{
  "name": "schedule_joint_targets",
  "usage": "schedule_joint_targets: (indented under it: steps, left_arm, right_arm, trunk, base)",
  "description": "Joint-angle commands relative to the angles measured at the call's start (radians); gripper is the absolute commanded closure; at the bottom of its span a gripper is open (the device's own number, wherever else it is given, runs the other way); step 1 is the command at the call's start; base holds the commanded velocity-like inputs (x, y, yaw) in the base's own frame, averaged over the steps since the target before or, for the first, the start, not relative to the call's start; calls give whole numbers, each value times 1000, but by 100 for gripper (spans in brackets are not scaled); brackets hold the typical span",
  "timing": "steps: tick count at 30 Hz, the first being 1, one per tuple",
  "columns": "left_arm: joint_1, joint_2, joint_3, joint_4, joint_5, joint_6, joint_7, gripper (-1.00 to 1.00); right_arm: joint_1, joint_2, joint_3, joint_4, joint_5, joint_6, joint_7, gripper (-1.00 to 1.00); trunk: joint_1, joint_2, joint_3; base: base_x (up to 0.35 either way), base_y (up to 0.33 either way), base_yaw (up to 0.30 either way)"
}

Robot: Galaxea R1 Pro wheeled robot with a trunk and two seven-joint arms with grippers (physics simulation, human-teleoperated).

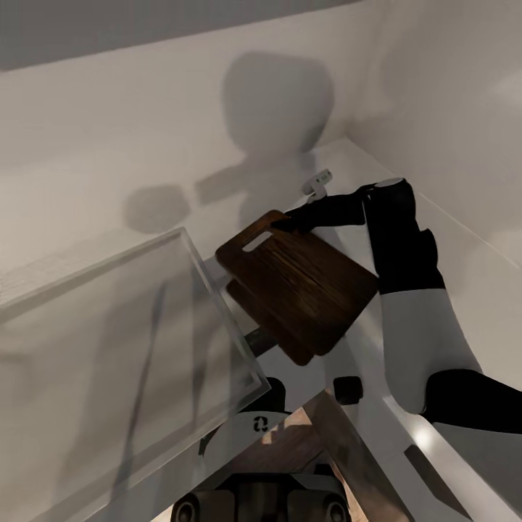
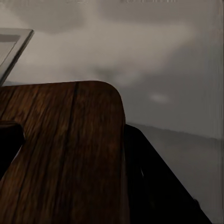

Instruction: In the kitchen, take the Vidalia onion out of the sink, dice it on the chopping board with the paring knife, put the diced onion into the bowl on the countertop, then place both the paring knife and the chopping board into the sink.

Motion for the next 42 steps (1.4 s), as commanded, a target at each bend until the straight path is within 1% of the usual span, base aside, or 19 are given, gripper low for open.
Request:
schedule_joint_targets:
  steps: [1,3,4,7,12,17,20,22,24,28,29,30,31,34,37,42]
  left_arm:
    - [0,1,-5,-1,2,-1,7,-100]
    - [0,1,-5,-1,2,-1,7,-100]
    - [0,1,-5,-1,2,-1,7,-100]
    - [0,1,-5,-1,2,0,7,-100]
    - [0,1,-5,-1,2,0,6,-100]
    - [0,1,-5,-1,2,-1,6,-100]
    - [0,1,-5,-1,2,-1,6,-100]
    - [0,1,-5,-1,2,-1,6,-100]
    - [0,1,-5,-1,2,-1,7,-100]
    - [0,1,-5,-1,2,-1,7,-100]
    - [0,1,-5,-1,2,-1,7,-100]
    - [0,1,-5,-1,2,-1,7,-100]
    - [0,1,-5,-2,2,-2,7,-100]
    - [0,1,-5,-3,2,-3,7,-100]
    - [0,1,-5,-4,2,-4,7,-100]
    - [0,1,-5,-4,2,-4,7,-100]
  right_arm:
    - [-1,1,-3,-5,7,18,4,100]
    - [-1,1,-12,-9,7,37,-3,100]
    - [-1,1,-23,-11,7,61,-11,100]
    - [-1,1,-32,-14,7,83,-24,100]
    - [-1,1,-32,-55,7,94,-43,100]
    - [-1,11,-32,-76,7,104,-53,100]
    - [-1,15,-31,-90,7,154,-70,100]
    - [-1,19,-30,-109,9,174,-113,100]
    - [-1,32,-28,-131,9,183,-180,100]
    - [-1,88,-25,-180,10,190,-327,100]
    - [-1,88,-25,-191,10,190,-367,100]
    - [-1,88,-25,-196,10,191,-386,100]
    - [-1,88,-26,-209,9,191,-480,100]
    - [-1,88,-28,-213,8,193,-520,100]
    - [-1,88,-29,-213,7,193,-530,100]
    - [-1,88,-30,-214,7,195,-535,100]
  trunk:
    - [1,-2,-1]
    - [1,-2,-1]
    - [1,-2,-1]
    - [1,-2,1]
    - [1,-2,8]
    - [1,-2,16]
    - [1,-2,20]
    - [1,-2,21]
    - [1,-2,21]
    - [1,-2,22]
    - [1,-2,22]
    - [1,-2,22]
    - [1,-2,22]
    - [1,-2,22]
    - [1,-2,22]
    - [1,-2,19]
  base:
    - [0,0,0]
    - [0,0,0]
    - [0,0,0]
    - [-2,0,0]
    - [-156,0,0]
    - [-315,0,0]
    - [-328,25,0]
    - [-314,109,0]
    - [-297,152,0]
    - [-287,175,0]
    - [-284,182,0]
    - [-284,182,0]
    - [-283,184,0]
    - [-283,185,0]
    - [-281,188,66]
    - [-280,190,205]
